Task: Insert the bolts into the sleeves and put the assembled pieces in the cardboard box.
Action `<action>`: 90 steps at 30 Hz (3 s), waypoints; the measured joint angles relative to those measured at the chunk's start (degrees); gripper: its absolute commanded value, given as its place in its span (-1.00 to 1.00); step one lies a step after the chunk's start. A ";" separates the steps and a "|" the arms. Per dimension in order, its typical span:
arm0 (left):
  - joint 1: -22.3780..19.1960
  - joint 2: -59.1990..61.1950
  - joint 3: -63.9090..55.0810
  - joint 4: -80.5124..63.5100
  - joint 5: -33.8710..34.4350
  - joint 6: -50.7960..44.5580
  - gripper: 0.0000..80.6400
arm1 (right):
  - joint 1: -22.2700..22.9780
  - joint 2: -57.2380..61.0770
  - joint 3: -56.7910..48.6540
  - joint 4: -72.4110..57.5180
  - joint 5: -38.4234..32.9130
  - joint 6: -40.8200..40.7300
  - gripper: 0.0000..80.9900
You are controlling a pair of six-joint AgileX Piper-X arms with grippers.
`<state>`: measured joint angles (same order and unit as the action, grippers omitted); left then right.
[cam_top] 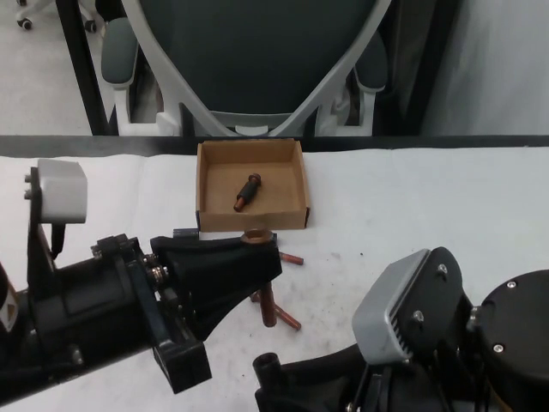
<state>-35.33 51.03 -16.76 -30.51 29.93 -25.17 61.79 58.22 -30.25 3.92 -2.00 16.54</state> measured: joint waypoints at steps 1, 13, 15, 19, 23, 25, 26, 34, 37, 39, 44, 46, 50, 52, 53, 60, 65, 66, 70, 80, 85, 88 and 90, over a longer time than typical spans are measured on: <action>0.00 0.12 0.00 -0.49 0.63 -0.14 -0.98 | 0.09 0.00 0.00 0.00 0.14 0.00 -0.99; 0.00 0.10 0.00 -0.48 2.21 -0.14 -0.98 | 0.14 0.00 0.00 0.00 3.81 -0.14 -0.99; 0.00 0.10 0.00 -0.48 2.35 -0.14 -0.98 | 0.14 0.00 0.00 0.00 4.37 -0.94 -0.99; 0.00 0.10 0.00 -0.48 2.36 -0.14 -0.98 | 0.14 0.00 0.00 -0.09 5.32 -1.45 -0.99; 0.00 0.10 0.00 -0.48 2.36 -0.14 -0.98 | 0.14 0.00 0.13 -0.99 5.42 -1.48 -0.99; 0.00 0.10 0.00 -0.48 2.36 0.14 -0.98 | 0.14 0.00 0.13 -1.43 5.47 -1.48 -0.99; 0.00 0.10 0.00 -0.48 2.36 0.47 -0.98 | 0.14 0.00 0.13 -1.78 5.47 -1.48 -0.99; 0.00 0.10 0.00 -0.48 2.47 2.40 -0.98 | 0.14 -0.30 0.24 -2.19 5.56 -1.48 -0.99; 0.00 0.10 0.00 -1.30 2.99 2.93 -0.98 | 0.14 -1.05 0.23 -2.19 5.88 -2.17 -0.99; 0.00 0.10 0.00 -1.47 3.03 2.90 -0.98 | 0.14 -1.88 0.23 -1.97 5.91 -2.79 -0.99; 0.00 0.10 0.00 -1.47 3.03 2.78 -0.98 | 0.14 -2.70 0.29 -1.82 6.86 -3.20 -0.99; 0.00 0.10 0.00 -1.47 3.03 2.29 -0.98 | 0.14 -2.68 0.29 -1.82 6.83 -3.20 -0.99; 0.00 0.10 0.00 -1.59 3.07 1.36 -0.98 | 0.14 -2.68 0.29 -1.94 6.83 -3.27 -0.99; -0.19 0.10 0.00 -1.77 3.07 0.16 -0.98 | 0.14 -2.68 0.40 -2.71 6.93 -3.27 -0.99; -0.26 0.10 0.00 -1.90 2.86 -0.26 -0.98 | 0.14 -2.68 0.45 -3.49 6.99 -3.27 -0.99; -0.83 0.10 0.00 -2.74 1.63 -3.91 -0.98 | 0.14 -2.92 0.53 -5.78 7.41 -3.27 -0.99; -0.82 0.22 0.00 -5.33 1.71 -9.07 -0.98 | 0.14 -2.99 0.42 -9.14 8.38 -3.64 -0.99; -0.82 0.20 0.00 -5.56 1.72 -9.60 -0.98 | 0.14 -2.99 0.43 -9.54 8.47 -3.73 -0.99; -0.82 0.20 0.00 -5.91 1.59 -10.78 -0.98 | 0.14 -3.13 0.43 -9.97 8.52 -3.80 -0.99; -0.82 0.20 0.00 -6.79 3.22 -10.83 -0.03 | 0.14 -3.13 0.43 -11.15 8.52 -4.51 -0.99; -1.01 0.20 0.00 -7.21 5.41 -12.10 0.39 | 0.14 -3.13 0.43 -11.14 8.52 -4.51 -0.99; -1.01 0.20 0.00 -6.97 5.85 -13.03 0.32 | 0.14 -3.13 0.43 -11.27 8.52 -4.51 -0.99; -1.14 0.20 0.00 -7.01 5.83 -13.09 0.30 | 0.14 -3.13 0.43 -11.28 8.52 -4.60 -0.99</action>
<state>-36.47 51.23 -16.76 -37.51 35.76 -38.27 61.93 55.09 -29.82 -7.37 6.53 11.95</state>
